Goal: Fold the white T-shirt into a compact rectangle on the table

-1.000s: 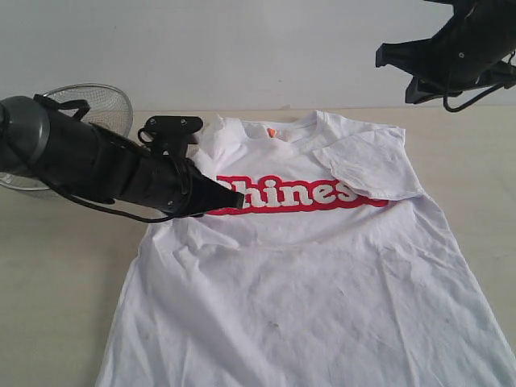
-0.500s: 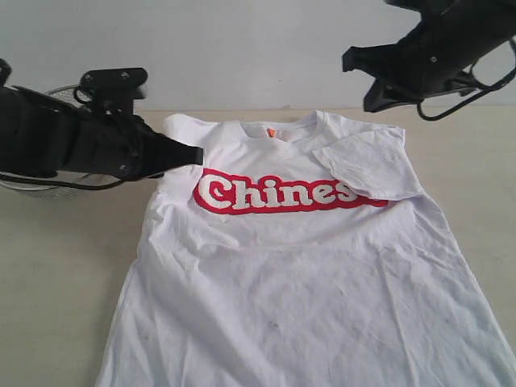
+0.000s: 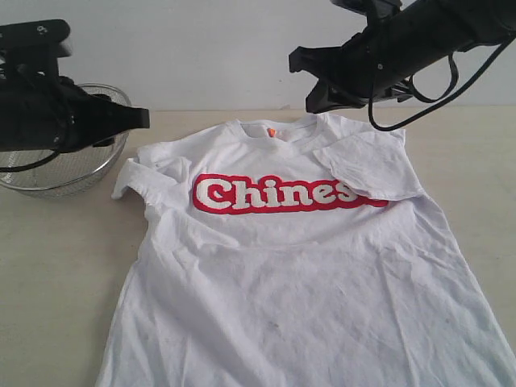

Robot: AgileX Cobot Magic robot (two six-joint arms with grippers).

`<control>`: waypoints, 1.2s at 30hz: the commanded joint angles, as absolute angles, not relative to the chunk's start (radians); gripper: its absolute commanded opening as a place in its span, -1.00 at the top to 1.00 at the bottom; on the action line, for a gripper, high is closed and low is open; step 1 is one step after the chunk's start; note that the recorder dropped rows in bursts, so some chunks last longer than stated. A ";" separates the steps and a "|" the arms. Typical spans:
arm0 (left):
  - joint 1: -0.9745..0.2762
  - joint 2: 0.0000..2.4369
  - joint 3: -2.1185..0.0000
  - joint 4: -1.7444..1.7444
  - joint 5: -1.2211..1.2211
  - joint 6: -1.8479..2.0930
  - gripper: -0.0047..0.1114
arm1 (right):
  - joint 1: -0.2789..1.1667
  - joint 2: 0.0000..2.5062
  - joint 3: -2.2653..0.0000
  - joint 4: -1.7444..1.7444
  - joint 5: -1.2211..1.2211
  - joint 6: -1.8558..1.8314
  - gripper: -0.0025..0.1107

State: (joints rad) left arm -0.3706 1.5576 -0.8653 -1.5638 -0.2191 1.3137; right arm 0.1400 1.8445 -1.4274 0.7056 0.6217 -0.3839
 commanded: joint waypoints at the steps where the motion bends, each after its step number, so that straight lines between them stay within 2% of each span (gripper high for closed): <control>1: -0.368 1.492 -0.822 -1.693 -0.232 1.372 0.35 | 0.140 1.894 -1.460 0.844 0.653 -0.643 0.96; 8: -0.368 1.460 -0.699 -1.744 -0.218 1.385 0.35 | 0.140 2.017 -1.640 0.909 0.856 -0.791 0.93; 14: -0.368 1.553 -0.678 -1.744 -0.036 1.204 0.35 | 0.140 2.049 -1.697 0.908 0.900 -0.778 0.50; 18: -0.344 1.699 -0.705 -1.744 -0.032 0.929 0.34 | 0.140 2.049 -1.697 0.906 0.925 -0.776 0.28; 25: -0.246 1.734 -0.728 -1.744 0.037 0.636 0.35 | 0.140 2.049 -1.697 0.906 0.915 -0.784 0.28; 29: -0.193 1.741 -0.760 -1.744 0.077 0.510 0.44 | 0.140 2.049 -1.697 0.906 0.915 -0.784 0.28; 36: -0.181 1.890 -0.856 -1.744 0.204 0.435 0.45 | 0.140 2.051 -1.697 0.906 0.935 -0.784 0.28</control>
State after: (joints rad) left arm -0.1825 1.8668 -0.8283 -1.7430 0.1780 0.4443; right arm 0.1400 2.0525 -1.6907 0.9042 0.9246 -0.7764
